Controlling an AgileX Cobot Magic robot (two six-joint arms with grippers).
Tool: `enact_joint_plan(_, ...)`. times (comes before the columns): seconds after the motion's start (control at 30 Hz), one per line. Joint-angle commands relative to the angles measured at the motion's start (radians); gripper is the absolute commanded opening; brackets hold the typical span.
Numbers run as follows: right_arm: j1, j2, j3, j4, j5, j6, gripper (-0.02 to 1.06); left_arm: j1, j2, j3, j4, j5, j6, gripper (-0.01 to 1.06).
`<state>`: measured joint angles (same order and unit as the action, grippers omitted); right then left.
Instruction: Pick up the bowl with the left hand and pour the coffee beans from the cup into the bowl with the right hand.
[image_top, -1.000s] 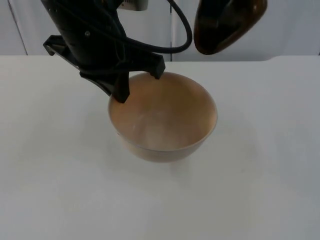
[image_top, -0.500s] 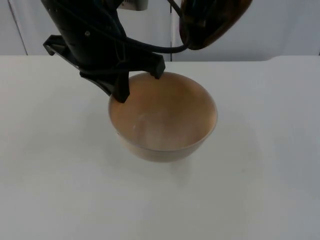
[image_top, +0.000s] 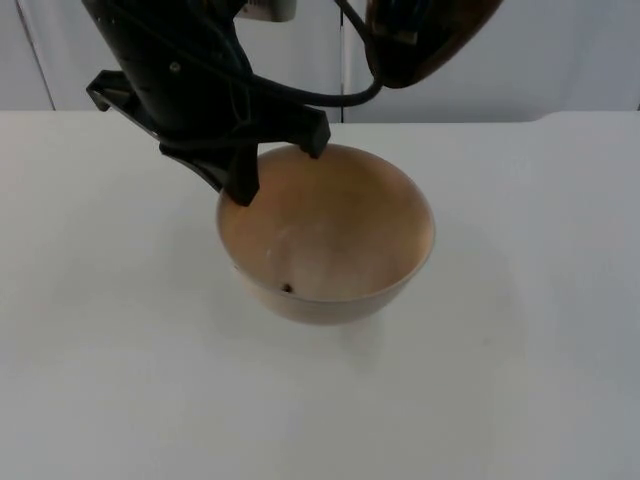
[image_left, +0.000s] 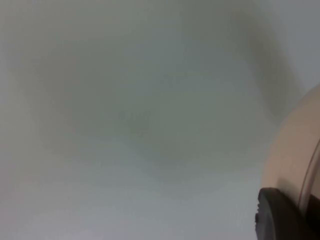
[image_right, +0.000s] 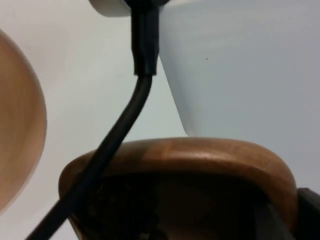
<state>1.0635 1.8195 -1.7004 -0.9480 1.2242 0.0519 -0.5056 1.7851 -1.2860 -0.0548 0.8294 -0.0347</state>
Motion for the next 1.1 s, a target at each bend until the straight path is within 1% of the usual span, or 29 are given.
enact_joint_plan(0.0, 0.007, 0.002, 0.0, -0.024, -0.003, -0.006, 0.0, -0.006, -0.001, -0.006, -0.009, -0.005, -0.008, 0.0)
enact_joint_plan(0.1, 0.009, 0.005, 0.0, -0.028, -0.003, -0.005, 0.0, -0.006, -0.001, -0.006, -0.009, -0.007, -0.008, 0.0)
enact_joint_plan(0.2, 0.033, 0.011, 0.0, -0.065, -0.003, 0.002, 0.0, -0.006, -0.001, -0.006, -0.009, -0.007, -0.008, 0.0)
enact_joint_plan(0.33, 0.053, 0.012, 0.0, -0.072, -0.003, 0.002, 0.0, -0.006, -0.001, -0.006, -0.009, -0.007, -0.008, 0.0)
enact_joint_plan(0.43, 0.053, 0.012, 0.0, -0.078, -0.003, 0.002, 0.0, -0.006, -0.001, -0.006, -0.009, -0.007, -0.008, 0.0)
enact_joint_plan(0.53, 0.053, 0.012, 0.0, -0.107, -0.003, 0.002, 0.0, -0.006, -0.001, -0.006, -0.009, -0.005, -0.008, 0.0)
enact_joint_plan(1.07, 0.054, 0.012, 0.0, -0.131, -0.003, -0.007, 0.0, -0.006, -0.001, -0.006, -0.011, -0.005, -0.008, 0.0)
